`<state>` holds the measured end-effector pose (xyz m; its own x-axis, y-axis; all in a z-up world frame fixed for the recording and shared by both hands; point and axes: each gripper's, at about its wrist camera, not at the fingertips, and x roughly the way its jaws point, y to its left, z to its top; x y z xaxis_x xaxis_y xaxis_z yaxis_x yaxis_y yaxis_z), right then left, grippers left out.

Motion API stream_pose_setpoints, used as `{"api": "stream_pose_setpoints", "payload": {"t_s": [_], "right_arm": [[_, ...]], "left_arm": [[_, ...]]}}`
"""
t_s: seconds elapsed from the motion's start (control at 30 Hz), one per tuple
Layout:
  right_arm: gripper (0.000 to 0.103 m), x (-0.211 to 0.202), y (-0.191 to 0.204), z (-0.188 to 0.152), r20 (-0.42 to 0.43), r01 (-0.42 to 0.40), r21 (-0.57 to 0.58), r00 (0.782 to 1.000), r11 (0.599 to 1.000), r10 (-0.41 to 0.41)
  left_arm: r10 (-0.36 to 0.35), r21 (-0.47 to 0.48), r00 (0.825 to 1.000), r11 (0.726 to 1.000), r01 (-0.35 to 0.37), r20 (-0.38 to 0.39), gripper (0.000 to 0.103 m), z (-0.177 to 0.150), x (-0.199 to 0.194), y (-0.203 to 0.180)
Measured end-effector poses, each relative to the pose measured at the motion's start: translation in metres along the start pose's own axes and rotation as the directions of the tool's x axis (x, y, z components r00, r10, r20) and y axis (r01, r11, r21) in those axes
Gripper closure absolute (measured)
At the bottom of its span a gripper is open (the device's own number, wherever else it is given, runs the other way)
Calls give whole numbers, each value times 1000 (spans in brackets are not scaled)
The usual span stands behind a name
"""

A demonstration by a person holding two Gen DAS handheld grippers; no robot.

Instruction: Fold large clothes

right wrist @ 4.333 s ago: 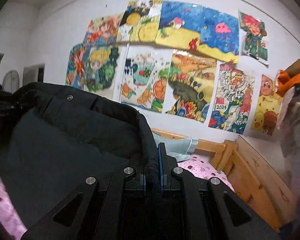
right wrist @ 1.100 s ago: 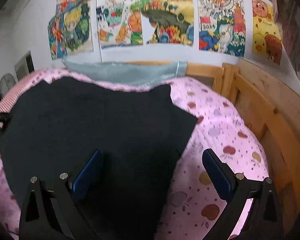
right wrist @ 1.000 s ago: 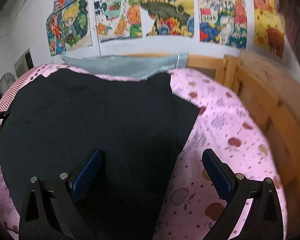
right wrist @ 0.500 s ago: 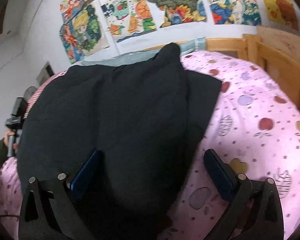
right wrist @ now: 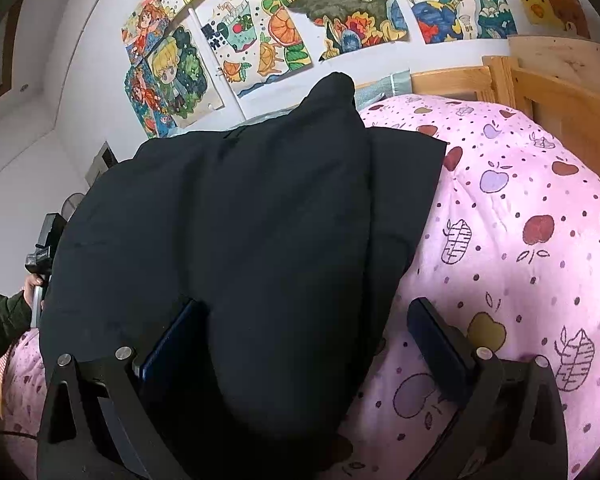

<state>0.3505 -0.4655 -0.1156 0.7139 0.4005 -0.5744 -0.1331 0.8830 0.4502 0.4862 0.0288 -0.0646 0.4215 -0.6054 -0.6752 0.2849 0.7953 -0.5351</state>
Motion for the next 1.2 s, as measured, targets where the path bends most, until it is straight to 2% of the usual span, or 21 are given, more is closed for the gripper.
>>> {"api": "stream_pose_setpoints", "payload": {"t_s": [0.23, 0.33, 0.53, 0.6, 0.67, 0.77, 0.83, 0.87, 0.93, 0.97, 1.07, 1.17, 1.2], "right_arm": [[1, -1, -1, 0, 5, 5, -8, 1000, 1000, -5], [1, 0, -2, 1, -5, 4, -5, 1000, 1000, -4], [2, 3, 0, 12, -91, 10, 25, 996, 1000, -8], [12, 3, 7, 19, -120, 14, 21, 993, 1000, -11], [33, 0, 13, 20, -111, 5, 45, 994, 999, 0], [47, -7, 16, 10, -63, 6, 89, 998, 996, -1], [55, -11, 21, 5, -40, 23, 79, 999, 997, -19], [61, -12, 23, 4, -38, 32, 77, 999, 996, -29], [67, -14, 30, 6, -38, 67, 48, 997, 997, -66], [71, -16, 43, 10, -36, 118, -4, 992, 993, -118], [82, -22, 74, 23, -12, 221, -117, 975, 968, -224], [88, -32, 97, 37, 22, 282, -182, 959, 942, -283], [89, -39, 108, 39, 51, 301, -214, 954, 929, -297]], "left_arm": [[14, -39, 998, 999, -16, -63, 0, 11, 9, -9], [22, -38, 998, 999, -24, -58, 0, 11, 9, -10], [26, -45, 997, 999, -29, -74, 0, 8, 8, -12], [18, -56, 997, 998, -22, -80, 2, 8, 9, -9], [13, -72, 997, 997, -18, -76, 8, 8, 9, -6], [39, -66, 998, 997, -42, -47, 21, 3, 4, -12], [51, -40, 998, 998, -52, -26, 38, 1, -3, -18], [58, -28, 998, 998, -58, -14, 42, 0, -7, -23], [81, -30, 997, 996, -81, -4, 54, 1, -13, -29], [100, -38, 995, 994, -100, 1, 57, 2, -15, -33], [213, -43, 977, 976, -212, 21, 69, 4, -17, -54], [308, 31, 949, 950, -311, 72, 77, 5, -25, -82], [316, 46, 945, 946, -321, 82, 79, 4, -28, -87]]}}
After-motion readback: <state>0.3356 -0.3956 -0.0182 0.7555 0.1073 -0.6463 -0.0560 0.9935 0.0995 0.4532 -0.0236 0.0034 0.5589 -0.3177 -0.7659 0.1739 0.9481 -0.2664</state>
